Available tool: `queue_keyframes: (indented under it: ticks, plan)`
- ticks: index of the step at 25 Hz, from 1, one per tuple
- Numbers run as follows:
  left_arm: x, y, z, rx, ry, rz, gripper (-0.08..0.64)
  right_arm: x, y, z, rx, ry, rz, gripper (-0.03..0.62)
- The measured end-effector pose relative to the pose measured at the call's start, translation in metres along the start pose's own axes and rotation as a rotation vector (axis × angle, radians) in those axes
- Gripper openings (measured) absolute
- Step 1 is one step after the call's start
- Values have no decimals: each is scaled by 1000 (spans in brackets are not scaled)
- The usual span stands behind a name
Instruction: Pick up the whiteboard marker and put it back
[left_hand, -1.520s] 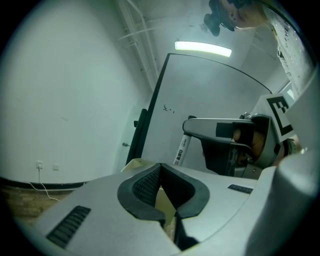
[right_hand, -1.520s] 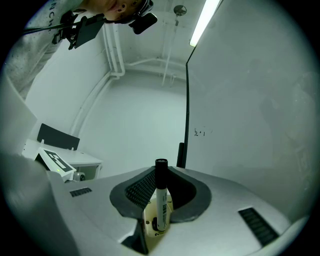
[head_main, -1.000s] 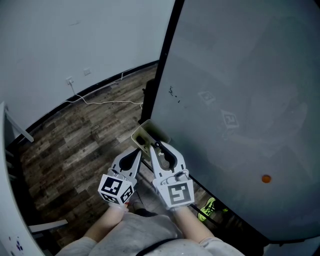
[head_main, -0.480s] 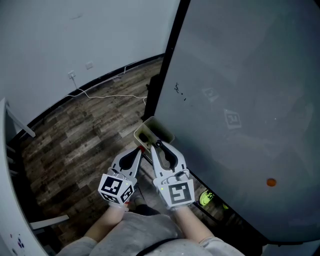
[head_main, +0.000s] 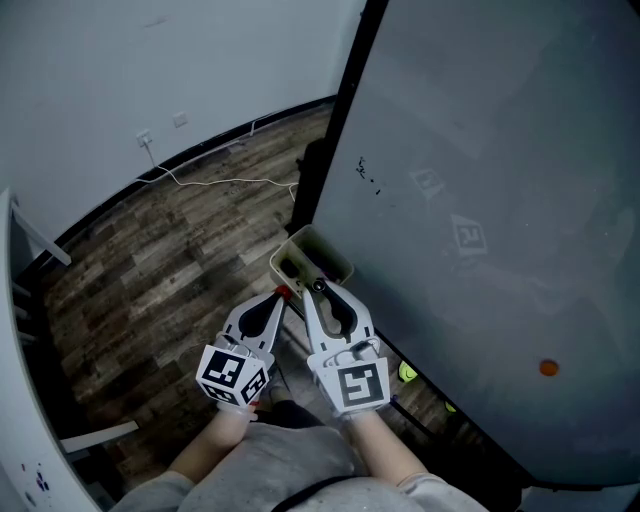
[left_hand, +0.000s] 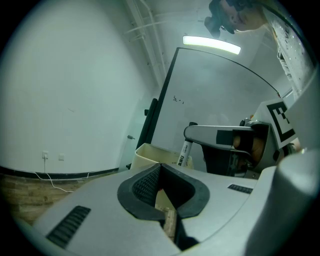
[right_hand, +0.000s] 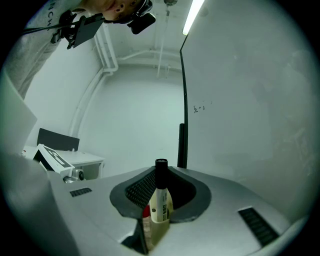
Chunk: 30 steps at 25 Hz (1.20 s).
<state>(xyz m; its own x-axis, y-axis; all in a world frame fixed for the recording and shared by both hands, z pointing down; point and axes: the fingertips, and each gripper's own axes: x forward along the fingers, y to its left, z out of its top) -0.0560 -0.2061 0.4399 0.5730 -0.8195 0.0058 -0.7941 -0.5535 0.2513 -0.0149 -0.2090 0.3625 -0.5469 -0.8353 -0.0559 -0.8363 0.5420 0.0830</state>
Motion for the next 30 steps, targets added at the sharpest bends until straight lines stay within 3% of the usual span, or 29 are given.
queue_keyframes:
  ticks: [30]
  plan:
    - [-10,-2,-23,-27,48,-2,15,0,5,-22,8,26,-8,75]
